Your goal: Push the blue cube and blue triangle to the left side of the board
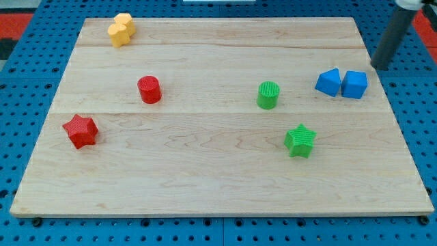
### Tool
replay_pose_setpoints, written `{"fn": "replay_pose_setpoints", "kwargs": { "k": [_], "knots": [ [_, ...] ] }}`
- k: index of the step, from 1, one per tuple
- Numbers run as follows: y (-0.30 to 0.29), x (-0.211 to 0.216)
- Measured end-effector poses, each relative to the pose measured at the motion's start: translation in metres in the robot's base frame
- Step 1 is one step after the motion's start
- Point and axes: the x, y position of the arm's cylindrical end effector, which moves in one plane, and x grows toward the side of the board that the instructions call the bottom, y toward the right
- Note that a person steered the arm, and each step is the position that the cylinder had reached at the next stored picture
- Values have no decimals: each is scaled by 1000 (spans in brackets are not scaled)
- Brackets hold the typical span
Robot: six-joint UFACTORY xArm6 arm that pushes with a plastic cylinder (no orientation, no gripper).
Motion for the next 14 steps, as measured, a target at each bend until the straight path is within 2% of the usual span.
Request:
{"fn": "replay_pose_setpoints", "kwargs": {
  "k": [1,3,5,7,11,12,14],
  "knots": [
    [-17,33],
    [-42,43],
    [-130,43],
    [-130,61],
    [-254,30],
    [-191,30],
    [-187,-10]
  ]
}}
